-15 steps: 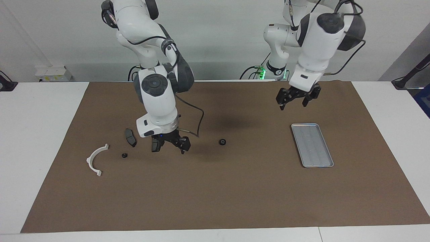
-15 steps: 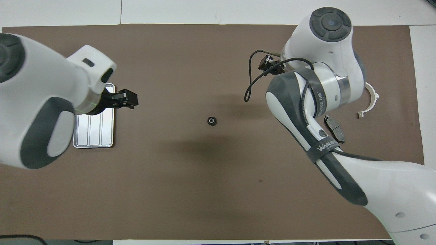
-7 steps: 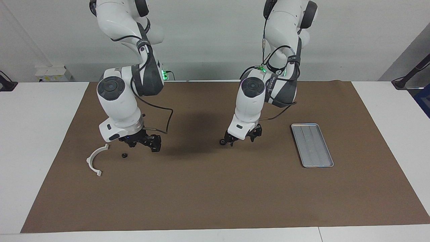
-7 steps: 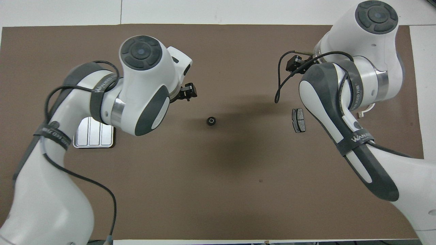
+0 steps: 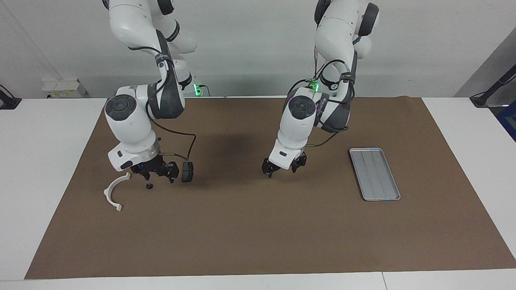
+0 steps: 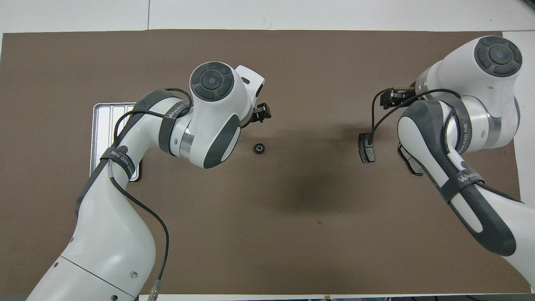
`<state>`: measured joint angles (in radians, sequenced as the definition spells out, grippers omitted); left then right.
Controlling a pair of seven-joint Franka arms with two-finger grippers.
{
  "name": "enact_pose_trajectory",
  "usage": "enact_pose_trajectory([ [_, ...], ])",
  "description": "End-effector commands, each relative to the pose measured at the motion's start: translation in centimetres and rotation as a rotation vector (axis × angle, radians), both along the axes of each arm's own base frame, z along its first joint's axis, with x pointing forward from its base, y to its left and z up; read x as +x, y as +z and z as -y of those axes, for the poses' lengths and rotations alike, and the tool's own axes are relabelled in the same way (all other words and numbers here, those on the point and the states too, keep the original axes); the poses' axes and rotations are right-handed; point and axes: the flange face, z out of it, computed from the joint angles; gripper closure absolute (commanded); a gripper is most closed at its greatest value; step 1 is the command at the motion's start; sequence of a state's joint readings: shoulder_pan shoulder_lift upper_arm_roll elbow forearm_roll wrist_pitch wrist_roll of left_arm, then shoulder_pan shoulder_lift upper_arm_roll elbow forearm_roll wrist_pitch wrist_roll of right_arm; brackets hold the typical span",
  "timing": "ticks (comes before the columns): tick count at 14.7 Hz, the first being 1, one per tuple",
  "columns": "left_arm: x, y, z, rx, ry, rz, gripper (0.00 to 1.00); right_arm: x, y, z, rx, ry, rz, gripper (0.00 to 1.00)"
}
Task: Pick bearing gear from pile to tray
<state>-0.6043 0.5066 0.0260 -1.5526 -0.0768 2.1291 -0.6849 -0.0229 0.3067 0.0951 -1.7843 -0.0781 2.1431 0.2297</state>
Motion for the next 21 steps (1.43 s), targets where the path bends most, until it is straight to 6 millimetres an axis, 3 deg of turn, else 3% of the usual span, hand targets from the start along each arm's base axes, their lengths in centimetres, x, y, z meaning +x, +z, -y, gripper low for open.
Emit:
enact_pose_trajectory([
  [1, -2.8, -1.2, 0.1, -0.005, -0.004, 0.012, 0.0, -2.0, -0.4, 1.8, -0.015, 0.049, 0.03, 0.08],
  [10, -5.3, -3.1, 1.4, 0.057, -0.06, -0.012, 0.0, -4.6, -4.2, 6.1, -0.016, 0.054, 0.119, 0.1],
  [17, -7.1, -3.8, 3.2, 0.059, -0.076, -0.014, 0.0, -4.3, -6.2, 6.1, 0.006, -0.065, 0.11, 0.15],
  [21, -7.4, -4.9, 2.7, 0.078, -0.093, 0.003, 0.0, -4.1, -7.7, 6.4, 0.012, -0.079, 0.087, 0.16],
])
